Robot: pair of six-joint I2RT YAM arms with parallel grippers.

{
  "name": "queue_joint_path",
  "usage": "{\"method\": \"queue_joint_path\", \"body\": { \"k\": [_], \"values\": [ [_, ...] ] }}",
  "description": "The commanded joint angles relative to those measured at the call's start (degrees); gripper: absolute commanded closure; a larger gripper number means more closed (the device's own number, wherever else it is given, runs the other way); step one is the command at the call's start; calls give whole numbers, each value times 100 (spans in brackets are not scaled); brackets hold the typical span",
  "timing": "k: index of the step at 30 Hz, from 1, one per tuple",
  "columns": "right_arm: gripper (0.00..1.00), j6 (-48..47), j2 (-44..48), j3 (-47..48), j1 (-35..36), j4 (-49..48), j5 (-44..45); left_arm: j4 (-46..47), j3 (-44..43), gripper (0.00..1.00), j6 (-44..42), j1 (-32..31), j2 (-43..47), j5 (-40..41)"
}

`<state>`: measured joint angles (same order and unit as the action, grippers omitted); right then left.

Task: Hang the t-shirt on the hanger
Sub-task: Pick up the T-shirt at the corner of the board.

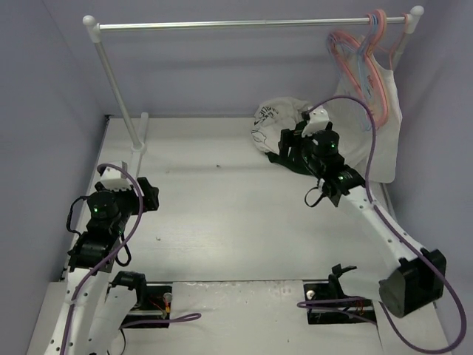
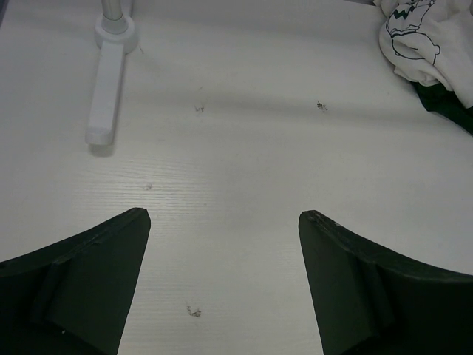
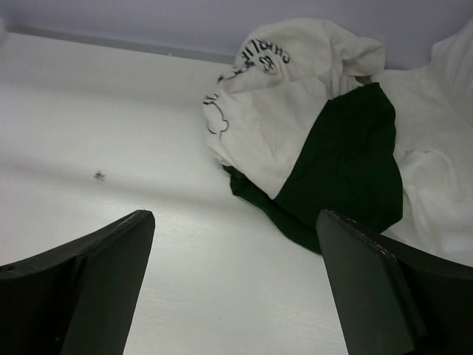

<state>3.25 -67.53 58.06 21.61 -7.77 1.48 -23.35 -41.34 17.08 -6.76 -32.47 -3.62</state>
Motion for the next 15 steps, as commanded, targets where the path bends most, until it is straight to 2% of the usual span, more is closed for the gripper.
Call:
{"method": "queue_joint_path", "body": {
  "k": [1, 4, 12, 15],
  "values": [
    [2, -272, -1020, 477, -103, -901, 704, 296, -164, 17, 50, -27, -102, -34],
    [2, -254, -2163, 976, -418, -920, 460, 288, -155, 17, 58, -27, -145, -34],
    [7, 158, -4441, 2103, -1079, -963, -94, 296, -155, 17, 111, -35, -295, -104],
    [15, 264, -4848, 2393, -1220, -998, -542, 314, -164, 17, 146, -27, -348, -253]
  ]
}}
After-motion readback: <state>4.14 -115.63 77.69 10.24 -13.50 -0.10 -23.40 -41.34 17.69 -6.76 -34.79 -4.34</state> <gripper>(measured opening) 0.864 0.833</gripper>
